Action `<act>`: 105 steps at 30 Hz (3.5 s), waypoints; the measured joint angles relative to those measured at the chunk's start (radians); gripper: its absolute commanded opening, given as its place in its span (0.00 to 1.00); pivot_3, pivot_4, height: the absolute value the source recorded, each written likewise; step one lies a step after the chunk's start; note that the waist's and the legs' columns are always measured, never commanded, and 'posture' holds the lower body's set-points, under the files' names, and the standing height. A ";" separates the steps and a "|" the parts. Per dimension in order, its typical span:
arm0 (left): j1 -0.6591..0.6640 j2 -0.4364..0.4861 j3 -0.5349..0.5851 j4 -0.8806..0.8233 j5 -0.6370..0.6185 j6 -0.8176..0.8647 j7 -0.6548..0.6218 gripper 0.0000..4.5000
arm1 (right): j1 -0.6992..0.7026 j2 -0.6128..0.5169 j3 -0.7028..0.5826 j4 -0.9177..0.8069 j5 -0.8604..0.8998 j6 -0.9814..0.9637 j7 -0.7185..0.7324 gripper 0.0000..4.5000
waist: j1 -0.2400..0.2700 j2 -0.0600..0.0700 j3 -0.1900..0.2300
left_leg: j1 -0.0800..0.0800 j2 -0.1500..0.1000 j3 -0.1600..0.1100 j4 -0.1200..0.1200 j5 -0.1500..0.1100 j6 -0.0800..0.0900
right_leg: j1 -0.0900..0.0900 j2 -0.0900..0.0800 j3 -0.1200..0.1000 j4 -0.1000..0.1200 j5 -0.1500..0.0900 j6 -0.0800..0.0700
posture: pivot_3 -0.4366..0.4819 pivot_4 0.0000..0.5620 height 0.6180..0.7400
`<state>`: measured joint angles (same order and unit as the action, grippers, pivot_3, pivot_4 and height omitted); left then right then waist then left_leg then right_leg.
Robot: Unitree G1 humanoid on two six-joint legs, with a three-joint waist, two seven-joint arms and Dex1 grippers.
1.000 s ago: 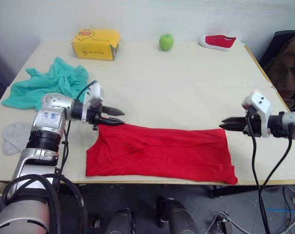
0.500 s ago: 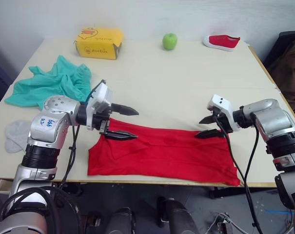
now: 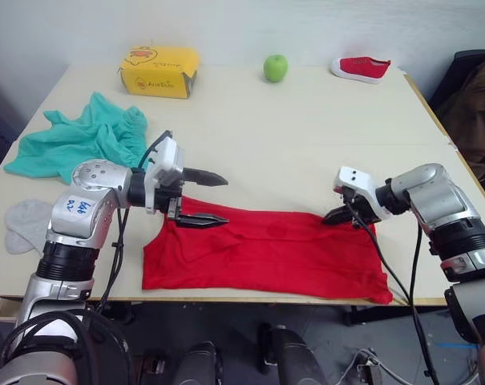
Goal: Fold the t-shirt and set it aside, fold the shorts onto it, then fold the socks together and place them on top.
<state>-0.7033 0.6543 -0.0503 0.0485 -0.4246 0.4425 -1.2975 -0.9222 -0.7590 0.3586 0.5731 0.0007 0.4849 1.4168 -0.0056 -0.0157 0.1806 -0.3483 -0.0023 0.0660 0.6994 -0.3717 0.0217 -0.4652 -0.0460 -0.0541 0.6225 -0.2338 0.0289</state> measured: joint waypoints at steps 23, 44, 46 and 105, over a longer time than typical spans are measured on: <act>-0.026 -0.017 0.012 0.105 0.020 -0.085 0.082 1.00 | -0.418 0.308 -0.054 0.757 -0.236 -0.436 -0.468 0.50 | -0.025 0.001 0.001 | -0.010 -0.001 0.002 0.000 0.003 -0.004 | -0.014 -0.002 0.001 0.006 -0.001 -0.001 | 0.48 0.27 1.00; -0.427 -0.092 -0.091 1.122 0.404 -0.559 0.051 1.00 | 0.599 0.106 -0.827 -1.135 0.236 1.090 -0.496 1.00 | 0.029 -0.001 -0.001 | -0.011 -0.002 0.000 0.003 0.002 0.002 | -0.012 -0.001 -0.002 0.005 0.002 0.000 | 0.48 0.27 1.00; -0.431 -0.099 -0.095 1.155 0.430 -0.578 0.066 1.00 | 0.642 0.147 -0.855 -1.158 0.251 1.120 -0.541 1.00 | 0.027 -0.001 -0.001 | -0.011 -0.002 0.001 0.002 0.002 0.001 | -0.013 -0.001 0.000 0.005 0.003 0.000 | 0.48 0.27 1.00; 0.488 -0.339 0.218 -0.310 0.129 0.405 0.635 0.00 | -0.332 0.441 -0.452 0.688 0.126 -0.048 -0.906 0.00 | -0.023 -0.002 -0.007 | -0.006 -0.001 0.007 -0.003 0.003 0.000 | -0.012 -0.003 0.007 0.006 0.002 -0.001 | 0.48 0.27 1.00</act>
<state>-0.2157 0.3149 0.1673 -0.2614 -0.2957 0.8470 -0.6629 -1.2542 -0.3183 -0.0934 1.2610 0.1269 0.4372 0.5110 -0.0284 -0.0174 0.1736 -0.3545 -0.0034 0.0726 0.6967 -0.3683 0.0214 -0.4776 -0.0485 -0.0473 0.6280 -0.2318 0.0279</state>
